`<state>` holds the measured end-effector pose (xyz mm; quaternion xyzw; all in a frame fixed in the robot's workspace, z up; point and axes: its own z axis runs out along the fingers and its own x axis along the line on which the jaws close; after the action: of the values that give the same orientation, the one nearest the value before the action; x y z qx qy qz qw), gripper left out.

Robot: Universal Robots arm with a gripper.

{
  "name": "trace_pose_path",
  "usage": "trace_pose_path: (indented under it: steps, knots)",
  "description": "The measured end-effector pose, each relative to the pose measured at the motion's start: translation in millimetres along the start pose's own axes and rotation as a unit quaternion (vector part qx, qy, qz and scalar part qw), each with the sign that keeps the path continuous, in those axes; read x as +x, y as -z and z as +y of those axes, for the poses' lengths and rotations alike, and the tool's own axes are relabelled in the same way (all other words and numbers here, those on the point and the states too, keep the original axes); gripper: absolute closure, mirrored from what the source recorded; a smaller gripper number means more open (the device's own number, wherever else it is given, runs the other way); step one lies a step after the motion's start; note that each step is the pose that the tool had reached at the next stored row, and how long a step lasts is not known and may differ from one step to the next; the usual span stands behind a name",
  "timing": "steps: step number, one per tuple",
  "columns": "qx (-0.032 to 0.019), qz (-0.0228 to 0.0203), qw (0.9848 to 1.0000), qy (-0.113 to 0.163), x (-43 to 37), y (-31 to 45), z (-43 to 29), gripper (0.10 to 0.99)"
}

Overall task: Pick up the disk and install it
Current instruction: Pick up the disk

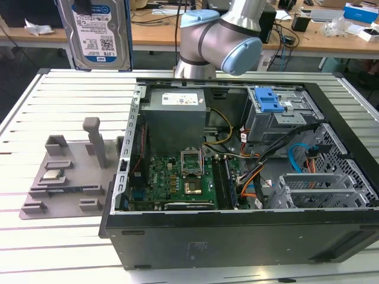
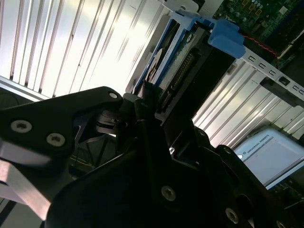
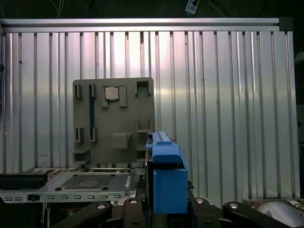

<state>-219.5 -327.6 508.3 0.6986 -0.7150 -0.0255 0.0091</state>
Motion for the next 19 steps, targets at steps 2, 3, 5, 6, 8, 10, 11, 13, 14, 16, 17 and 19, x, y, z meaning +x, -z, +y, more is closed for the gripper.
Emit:
trace_pose_path:
  steps: [2, 3, 5, 6, 8, 10, 11, 13, 14, 16, 17, 19]
  knots:
    - [0.0000, 0.0000, 1.0000, 0.000, -0.2, 0.2, -5.0, 0.722]
    - [0.0000, 0.0000, 1.0000, 0.000, -0.2, 0.3, -7.1, 0.722]
    - [-0.0002, 0.0000, 1.0000, 0.000, -0.4, 0.7, -14.0, 0.722]
    - [-0.0001, 0.0000, 1.0000, 0.000, -0.4, 0.7, -15.9, 0.722]
    - [-0.0002, 0.0000, 1.0000, 0.000, -0.5, 1.0, -21.3, 0.722]
    - [-0.0003, 0.0000, 1.0000, 0.000, -0.6, 1.2, -25.3, 0.722]
    - [-0.0003, 0.0000, 1.0000, 0.000, -0.7, 1.4, -28.0, 0.722]
    - [-0.0004, 0.0000, 1.0000, 0.000, -0.8, 1.7, -33.4, 0.722]
    - [-0.0004, 0.0000, 1.0000, 0.000, -0.8, 1.7, -35.3, 0.722]
    - [-0.0004, 0.0000, 1.0000, 0.000, -1.0, 1.9, -39.6, 0.722]
    - [-0.0004, 0.0000, 1.0000, 0.000, -1.1, 2.1, -43.7, 0.722]
    - [-0.0005, 0.0000, 1.0000, 0.000, -1.2, 2.3, -48.5, 0.722]
